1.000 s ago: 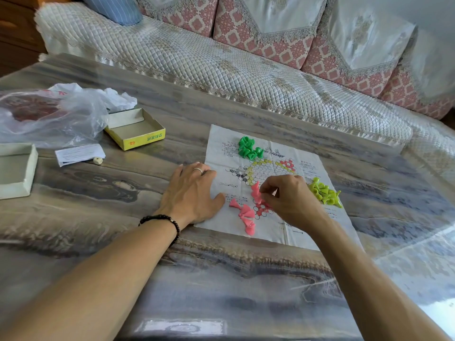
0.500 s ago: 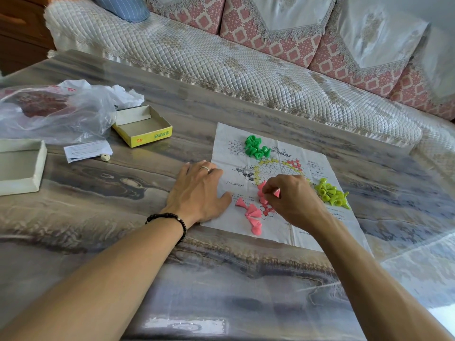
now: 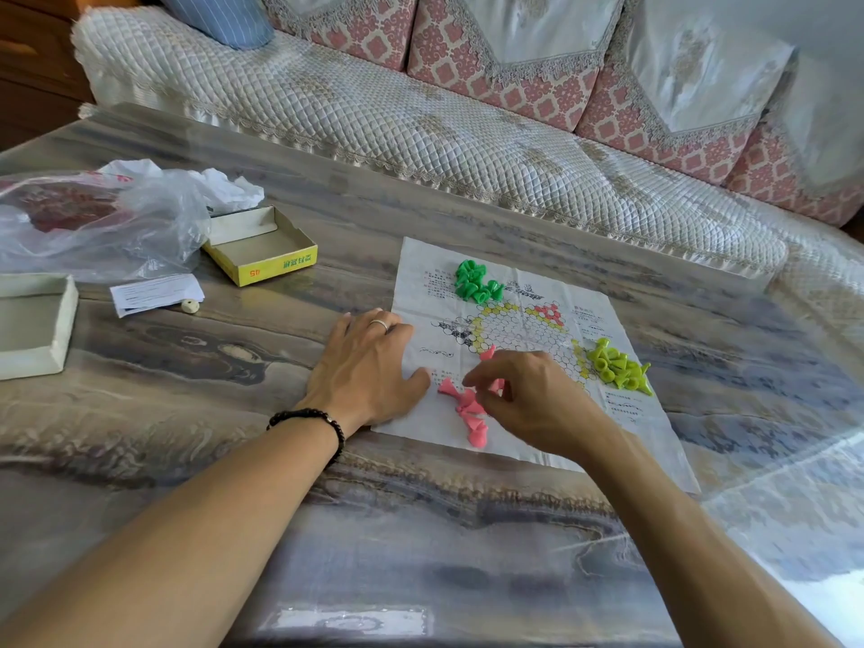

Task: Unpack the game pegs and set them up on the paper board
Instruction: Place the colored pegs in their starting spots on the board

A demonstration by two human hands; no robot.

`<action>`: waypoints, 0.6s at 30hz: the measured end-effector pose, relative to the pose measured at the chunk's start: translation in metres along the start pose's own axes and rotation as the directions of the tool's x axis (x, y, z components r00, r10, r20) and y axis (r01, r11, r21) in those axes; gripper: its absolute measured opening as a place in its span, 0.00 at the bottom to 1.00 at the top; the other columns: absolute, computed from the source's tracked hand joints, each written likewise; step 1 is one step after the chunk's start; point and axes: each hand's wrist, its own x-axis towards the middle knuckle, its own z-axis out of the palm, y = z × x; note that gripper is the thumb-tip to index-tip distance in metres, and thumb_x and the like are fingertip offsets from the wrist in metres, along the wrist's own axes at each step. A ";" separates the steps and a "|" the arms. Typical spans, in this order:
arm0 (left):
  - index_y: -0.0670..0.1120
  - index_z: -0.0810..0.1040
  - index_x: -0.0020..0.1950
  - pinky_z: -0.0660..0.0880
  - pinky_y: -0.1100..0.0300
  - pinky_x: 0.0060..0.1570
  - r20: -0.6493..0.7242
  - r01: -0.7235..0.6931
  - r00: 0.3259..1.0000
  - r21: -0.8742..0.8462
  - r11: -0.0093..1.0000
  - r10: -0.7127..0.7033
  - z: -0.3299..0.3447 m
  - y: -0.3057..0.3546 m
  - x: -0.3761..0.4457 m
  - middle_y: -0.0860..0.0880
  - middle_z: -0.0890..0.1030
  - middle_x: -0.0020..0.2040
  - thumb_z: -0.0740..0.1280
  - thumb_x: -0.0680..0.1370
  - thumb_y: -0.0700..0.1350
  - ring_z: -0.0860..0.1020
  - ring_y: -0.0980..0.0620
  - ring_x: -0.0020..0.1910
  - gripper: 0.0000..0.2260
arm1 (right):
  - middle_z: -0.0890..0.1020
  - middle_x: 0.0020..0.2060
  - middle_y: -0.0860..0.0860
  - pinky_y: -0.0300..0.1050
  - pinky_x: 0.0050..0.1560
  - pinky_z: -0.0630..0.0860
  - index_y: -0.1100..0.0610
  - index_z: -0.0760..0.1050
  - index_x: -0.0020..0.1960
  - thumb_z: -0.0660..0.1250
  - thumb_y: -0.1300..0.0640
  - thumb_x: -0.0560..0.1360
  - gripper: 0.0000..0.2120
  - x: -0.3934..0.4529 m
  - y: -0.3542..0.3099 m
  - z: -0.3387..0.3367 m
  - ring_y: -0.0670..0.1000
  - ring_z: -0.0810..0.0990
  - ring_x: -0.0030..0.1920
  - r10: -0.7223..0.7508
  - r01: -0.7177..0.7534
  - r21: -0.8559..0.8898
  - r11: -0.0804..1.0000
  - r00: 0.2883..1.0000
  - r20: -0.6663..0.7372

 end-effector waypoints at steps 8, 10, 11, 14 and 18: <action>0.48 0.74 0.64 0.57 0.48 0.71 -0.004 -0.002 1.000 0.015 1.000 0.002 0.001 -0.001 0.000 0.49 0.73 0.67 0.55 0.71 0.64 0.65 0.49 0.70 0.28 | 0.84 0.45 0.45 0.45 0.44 0.78 0.49 0.83 0.51 0.67 0.57 0.74 0.09 0.006 -0.007 0.007 0.43 0.77 0.40 0.041 -0.037 -0.051 0.998 0.995 0.095; 0.48 0.74 0.64 0.57 0.48 0.71 -0.002 -0.001 1.000 0.011 1.000 0.001 0.001 -0.001 0.000 0.49 0.73 0.67 0.55 0.71 0.64 0.65 0.49 0.69 0.28 | 0.83 0.45 0.46 0.45 0.44 0.78 0.50 0.82 0.51 0.68 0.56 0.74 0.07 0.006 -0.007 0.008 0.44 0.77 0.41 0.039 -0.035 -0.052 0.998 0.996 0.079; 0.48 0.74 0.64 0.57 0.48 0.71 -0.001 0.000 1.000 0.009 1.000 0.000 0.001 -0.001 0.000 0.49 0.73 0.67 0.55 0.71 0.64 0.65 0.48 0.70 0.28 | 0.83 0.44 0.46 0.46 0.44 0.78 0.50 0.82 0.51 0.68 0.55 0.74 0.07 0.006 -0.008 0.009 0.45 0.77 0.42 0.035 -0.031 -0.056 0.998 0.997 0.071; 0.48 0.74 0.64 0.57 0.48 0.71 0.003 0.002 1.000 0.010 1.000 -0.002 0.000 -0.001 0.001 0.49 0.73 0.67 0.55 0.71 0.64 0.65 0.48 0.70 0.29 | 0.76 0.45 0.45 0.47 0.45 0.75 0.50 0.80 0.52 0.68 0.53 0.75 0.06 0.006 -0.009 0.010 0.47 0.76 0.43 0.027 -0.023 -0.068 0.997 0.998 0.058; 0.49 0.72 0.66 0.55 0.48 0.72 0.008 -0.002 1.000 0.021 1.000 0.002 0.001 -0.001 0.000 0.49 0.71 0.69 0.58 0.74 0.62 0.63 0.49 0.71 0.26 | 0.74 0.44 0.45 0.35 0.40 0.70 0.53 0.80 0.48 0.68 0.53 0.76 0.05 0.006 -0.004 0.001 0.41 0.74 0.39 0.071 -0.067 0.043 0.997 0.993 -0.089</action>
